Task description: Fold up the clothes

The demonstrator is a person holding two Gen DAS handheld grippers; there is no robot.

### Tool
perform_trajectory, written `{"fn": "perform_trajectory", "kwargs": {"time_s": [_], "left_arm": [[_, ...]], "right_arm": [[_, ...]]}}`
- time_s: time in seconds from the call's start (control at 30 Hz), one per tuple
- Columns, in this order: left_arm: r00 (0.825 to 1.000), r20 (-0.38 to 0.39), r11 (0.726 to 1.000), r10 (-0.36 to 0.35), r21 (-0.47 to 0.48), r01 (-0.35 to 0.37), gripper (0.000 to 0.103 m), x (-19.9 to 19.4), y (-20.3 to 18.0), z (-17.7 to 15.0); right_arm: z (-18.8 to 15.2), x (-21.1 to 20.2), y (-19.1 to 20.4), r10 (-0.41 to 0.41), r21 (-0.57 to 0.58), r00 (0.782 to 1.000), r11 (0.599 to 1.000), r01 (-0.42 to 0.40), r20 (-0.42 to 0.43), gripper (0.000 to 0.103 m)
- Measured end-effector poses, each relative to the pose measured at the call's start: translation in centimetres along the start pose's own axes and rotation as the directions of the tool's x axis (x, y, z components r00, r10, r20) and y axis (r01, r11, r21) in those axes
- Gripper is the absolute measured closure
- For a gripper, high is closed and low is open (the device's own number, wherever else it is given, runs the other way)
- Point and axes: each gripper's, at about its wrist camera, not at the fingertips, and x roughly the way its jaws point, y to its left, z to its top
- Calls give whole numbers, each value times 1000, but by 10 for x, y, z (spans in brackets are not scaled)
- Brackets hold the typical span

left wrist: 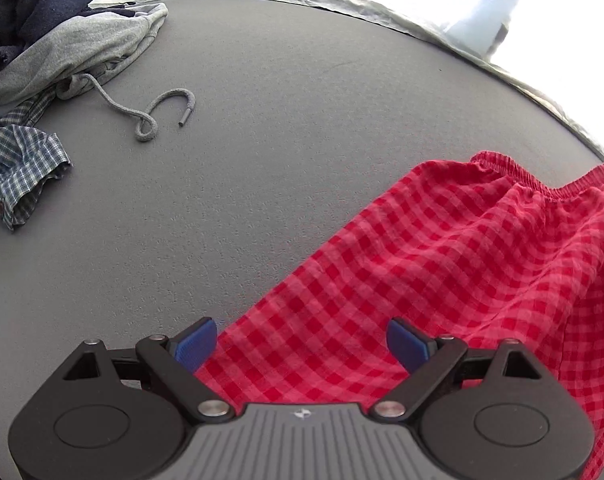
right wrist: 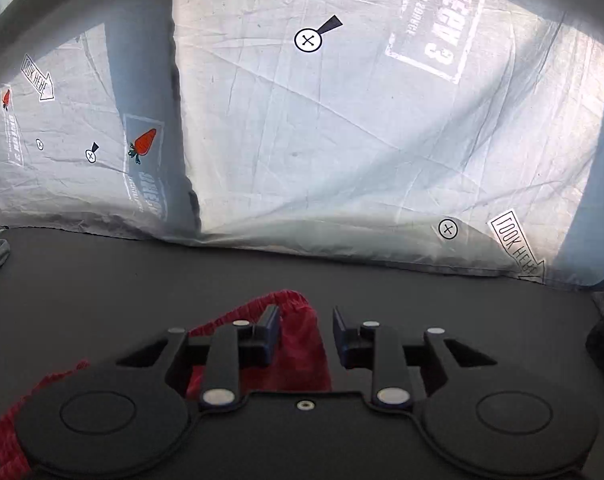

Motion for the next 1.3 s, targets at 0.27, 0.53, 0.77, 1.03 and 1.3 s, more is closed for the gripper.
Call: {"fn": "perform_trajectory", "kwargs": {"time_s": [0.27, 0.53, 0.77, 1.03, 1.3], "left_arm": [[999, 4, 999, 53, 2, -53, 11, -17, 31, -20], [998, -28, 995, 57, -81, -59, 11, -29, 68, -46], [999, -7, 999, 36, -39, -36, 11, -42, 65, -58], [1000, -11, 997, 12, 80, -11, 11, -49, 46, -67], [1000, 5, 989, -3, 149, 3, 11, -43, 37, -45]], "right_arm": [[-86, -48, -77, -91, 294, 981, 946, 140, -172, 60], [-167, -90, -107, -137, 366, 941, 896, 250, -308, 58], [-169, -95, -71, -107, 220, 947, 959, 179, -303, 75], [-180, -153, -50, -352, -93, 895, 936, 340, -273, 102], [-228, -192, -93, -355, 111, 795, 880, 462, -492, 100]]}}
